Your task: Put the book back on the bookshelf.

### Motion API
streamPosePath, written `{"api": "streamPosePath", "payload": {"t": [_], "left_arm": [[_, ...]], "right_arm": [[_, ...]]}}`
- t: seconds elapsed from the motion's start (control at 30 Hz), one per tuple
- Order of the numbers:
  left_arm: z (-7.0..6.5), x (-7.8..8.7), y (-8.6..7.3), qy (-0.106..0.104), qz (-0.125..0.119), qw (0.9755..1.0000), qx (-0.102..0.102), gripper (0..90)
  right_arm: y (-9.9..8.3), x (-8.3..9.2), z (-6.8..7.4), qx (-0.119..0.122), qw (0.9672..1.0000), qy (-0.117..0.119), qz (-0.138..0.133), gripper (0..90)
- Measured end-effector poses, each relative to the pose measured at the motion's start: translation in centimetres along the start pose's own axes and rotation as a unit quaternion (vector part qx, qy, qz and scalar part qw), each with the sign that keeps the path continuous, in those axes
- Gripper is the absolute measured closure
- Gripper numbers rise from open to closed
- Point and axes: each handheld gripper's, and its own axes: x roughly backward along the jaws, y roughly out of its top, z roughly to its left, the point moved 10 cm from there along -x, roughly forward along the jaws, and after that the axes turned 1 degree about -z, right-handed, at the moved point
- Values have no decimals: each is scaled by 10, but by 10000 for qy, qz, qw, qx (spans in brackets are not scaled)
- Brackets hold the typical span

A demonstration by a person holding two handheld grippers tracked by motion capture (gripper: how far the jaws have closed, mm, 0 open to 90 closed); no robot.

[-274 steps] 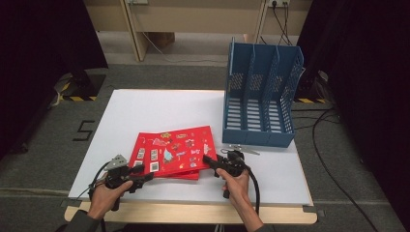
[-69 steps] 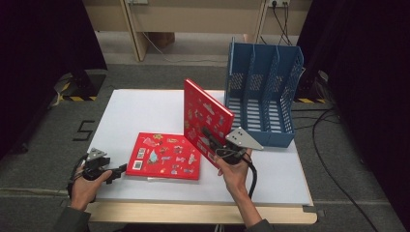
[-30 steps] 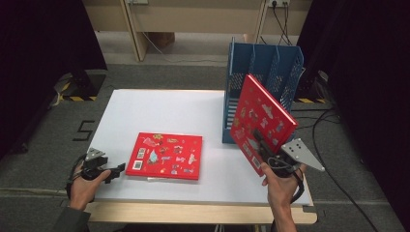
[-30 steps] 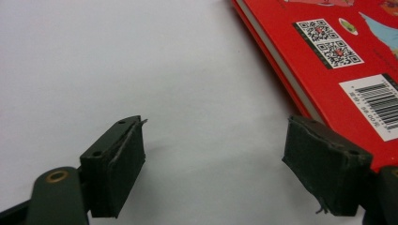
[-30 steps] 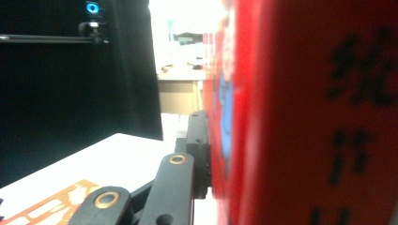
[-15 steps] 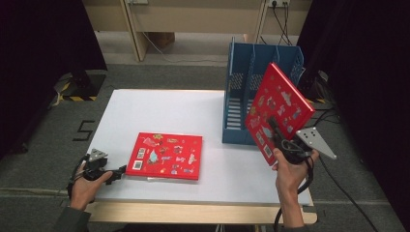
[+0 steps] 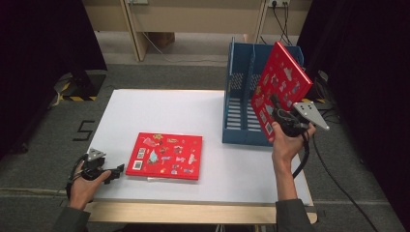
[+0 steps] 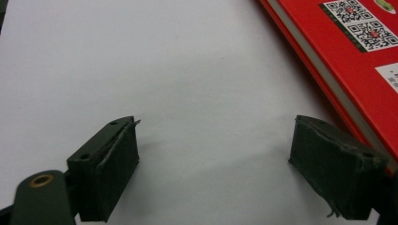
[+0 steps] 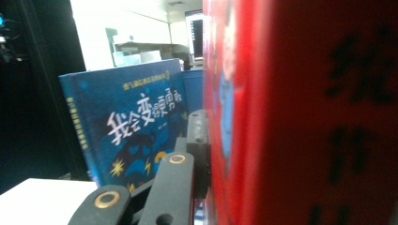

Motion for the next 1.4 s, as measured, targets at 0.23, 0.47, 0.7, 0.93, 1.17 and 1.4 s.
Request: {"api": "streamPosePath", "payload": {"t": [0.23,0.47,0.7,0.93,1.17,1.4], "left_arm": [[0,0,0,7,-8,10000,0,143],[0,0,0,16,-10,10000,0,142],[-1,0,0,20,-16,10000,-3,142],[-1,0,0,20,-17,10000,-3,143],[-1,0,0,18,-14,10000,-15,144],[-2,0,0,10,-29,10000,-3,144]], "right_arm": [[-7,-28,-8,-44,9997,-238,77,795],[-21,-53,-13,13,9987,-445,250,795],[-35,-77,-17,33,9972,-618,409,795],[-47,-98,-14,-16,9956,-701,624,794],[-57,-114,-14,60,9937,-780,804,794],[-66,-123,-14,76,9921,-834,935,794]]}}
